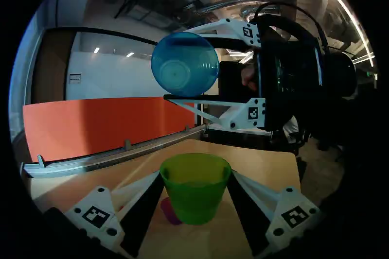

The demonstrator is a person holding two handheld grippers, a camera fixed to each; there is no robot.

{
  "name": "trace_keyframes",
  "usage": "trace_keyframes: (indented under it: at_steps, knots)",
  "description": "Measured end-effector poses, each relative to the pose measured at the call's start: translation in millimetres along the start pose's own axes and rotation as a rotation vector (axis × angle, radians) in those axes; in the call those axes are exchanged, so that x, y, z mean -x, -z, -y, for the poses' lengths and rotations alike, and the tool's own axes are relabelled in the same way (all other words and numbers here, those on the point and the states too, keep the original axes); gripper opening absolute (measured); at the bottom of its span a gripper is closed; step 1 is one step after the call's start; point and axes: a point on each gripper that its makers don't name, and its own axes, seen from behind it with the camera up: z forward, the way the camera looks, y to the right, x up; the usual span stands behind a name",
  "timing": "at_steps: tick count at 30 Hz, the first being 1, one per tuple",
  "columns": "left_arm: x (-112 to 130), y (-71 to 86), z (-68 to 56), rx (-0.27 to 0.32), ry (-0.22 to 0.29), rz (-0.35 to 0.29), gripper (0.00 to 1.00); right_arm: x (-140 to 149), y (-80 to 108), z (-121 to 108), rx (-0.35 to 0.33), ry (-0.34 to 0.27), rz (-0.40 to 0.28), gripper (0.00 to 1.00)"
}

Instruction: Pour water

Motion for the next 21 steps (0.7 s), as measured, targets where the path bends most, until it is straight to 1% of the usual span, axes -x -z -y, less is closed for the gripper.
trace_keyframes:
  at_steps: [2, 5, 12, 17, 21]
  knots:
    - [-0.4, 0.4, 0.3, -0.001, -0.002, 0.0, 0.86, 4.2, 2.0, 1.5, 0.0, -0.069, 0.0, 0.87]
    - [-0.7, 1.0, 0.9, -0.005, -0.007, 0.0, 0.86, 10.5, 5.9, 3.9, 0.001, -0.202, 0.004, 0.87]
    - [-2.8, 1.5, 1.8, -0.01, -0.014, 0.0, 0.86, 7.2, 20.5, 13.5, -0.024, -0.58, -0.018, 0.87]
    - [-5.1, 2.1, 2.5, -0.015, -0.018, -0.001, 0.86, 2.6, 28.9, 21.5, -0.038, -0.818, -0.027, 0.87]
    - [-7.0, 3.2, 2.7, -0.018, -0.024, 0.0, 0.86, -4.0, 34.1, 28.1, -0.076, -1.026, -0.034, 0.87]
